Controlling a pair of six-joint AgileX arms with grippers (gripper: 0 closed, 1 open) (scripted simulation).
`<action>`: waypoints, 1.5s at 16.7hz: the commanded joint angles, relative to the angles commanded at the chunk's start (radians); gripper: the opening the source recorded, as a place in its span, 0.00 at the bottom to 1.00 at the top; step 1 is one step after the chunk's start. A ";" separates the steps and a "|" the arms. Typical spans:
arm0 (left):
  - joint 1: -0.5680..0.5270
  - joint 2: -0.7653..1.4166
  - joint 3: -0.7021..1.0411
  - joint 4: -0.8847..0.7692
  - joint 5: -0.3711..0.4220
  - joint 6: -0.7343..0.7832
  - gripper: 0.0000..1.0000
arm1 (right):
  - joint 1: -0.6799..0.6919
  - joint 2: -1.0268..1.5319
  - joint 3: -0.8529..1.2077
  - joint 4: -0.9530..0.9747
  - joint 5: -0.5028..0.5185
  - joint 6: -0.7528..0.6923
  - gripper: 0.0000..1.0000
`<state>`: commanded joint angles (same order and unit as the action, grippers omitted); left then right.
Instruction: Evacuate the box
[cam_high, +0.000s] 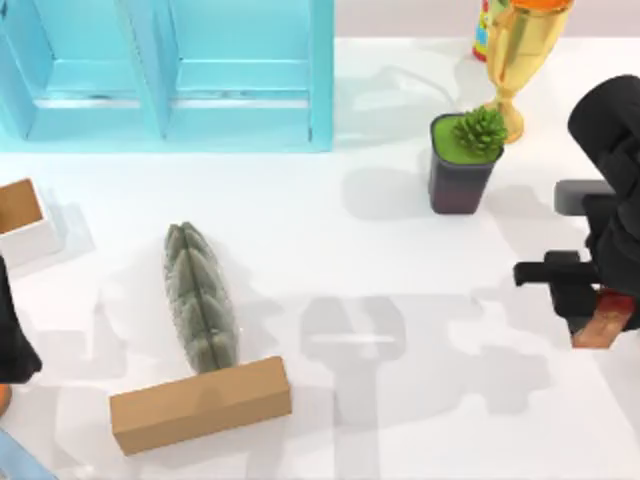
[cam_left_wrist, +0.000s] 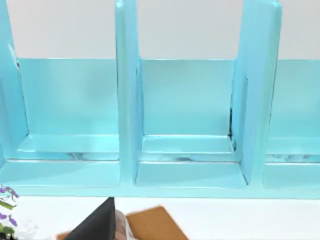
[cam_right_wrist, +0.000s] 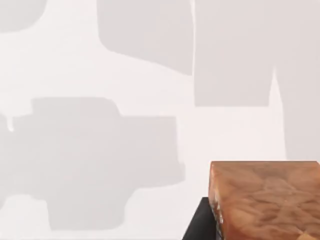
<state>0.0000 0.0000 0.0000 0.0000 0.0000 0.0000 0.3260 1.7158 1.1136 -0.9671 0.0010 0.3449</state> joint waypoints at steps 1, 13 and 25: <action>0.000 0.000 0.000 0.000 0.000 0.000 1.00 | -0.004 0.001 0.002 -0.001 -0.001 0.000 0.00; 0.000 0.000 0.000 0.000 0.000 0.000 1.00 | 0.002 0.075 -0.101 0.179 0.000 0.003 0.00; 0.000 0.000 0.000 0.000 0.000 0.000 1.00 | 0.002 0.078 -0.104 0.181 0.000 0.003 0.60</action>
<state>0.0000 0.0000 0.0000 0.0000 0.0000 0.0000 0.3282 1.7936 1.0099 -0.7856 0.0012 0.3483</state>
